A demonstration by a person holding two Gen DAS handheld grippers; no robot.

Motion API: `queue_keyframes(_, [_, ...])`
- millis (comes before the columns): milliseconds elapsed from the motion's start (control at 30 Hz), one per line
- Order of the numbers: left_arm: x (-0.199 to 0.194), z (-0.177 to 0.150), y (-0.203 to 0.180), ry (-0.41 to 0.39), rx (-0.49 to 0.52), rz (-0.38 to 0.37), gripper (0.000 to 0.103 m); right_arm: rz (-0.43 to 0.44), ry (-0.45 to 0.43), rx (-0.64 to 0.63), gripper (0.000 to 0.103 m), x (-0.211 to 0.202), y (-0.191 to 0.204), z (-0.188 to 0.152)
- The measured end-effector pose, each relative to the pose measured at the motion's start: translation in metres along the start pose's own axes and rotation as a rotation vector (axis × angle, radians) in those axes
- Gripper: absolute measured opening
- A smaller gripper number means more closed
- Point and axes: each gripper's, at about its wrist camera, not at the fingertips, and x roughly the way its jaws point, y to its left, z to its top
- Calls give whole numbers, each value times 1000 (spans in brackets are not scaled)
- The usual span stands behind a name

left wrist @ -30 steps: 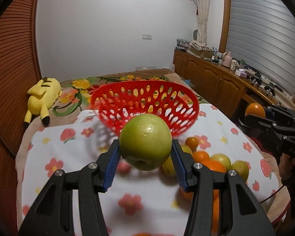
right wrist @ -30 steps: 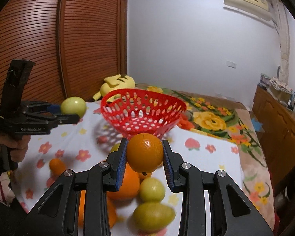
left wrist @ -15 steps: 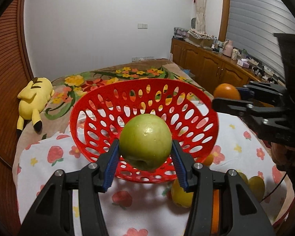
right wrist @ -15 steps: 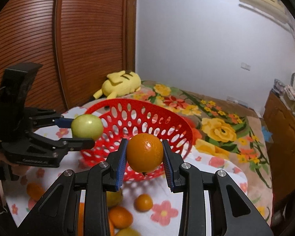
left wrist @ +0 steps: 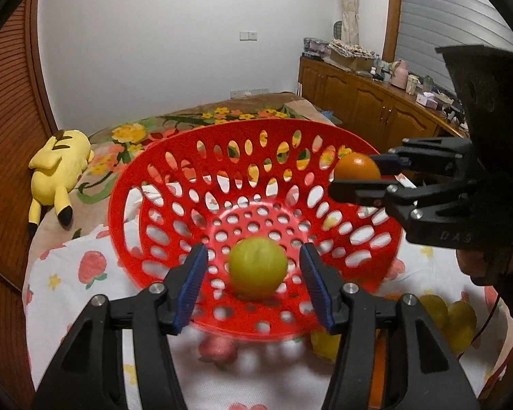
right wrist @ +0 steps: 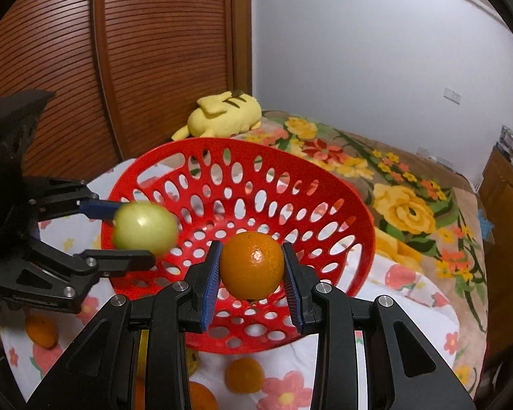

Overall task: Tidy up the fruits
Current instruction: 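Open the left gripper dropping the apple in the basket while the right releases the tangerine, then withdraw both open grippers from the basket back toward the fruit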

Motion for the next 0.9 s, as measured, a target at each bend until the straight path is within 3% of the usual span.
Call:
queue_keyframes(533, [-17, -3, 12, -31, -34, -13, 58, 33, 48, 10, 34, 14, 3, -3])
queue_keyframes(900, [-48, -15, 9, -71, -26, -20, 63, -21, -23, 43, 41, -26, 4, 3])
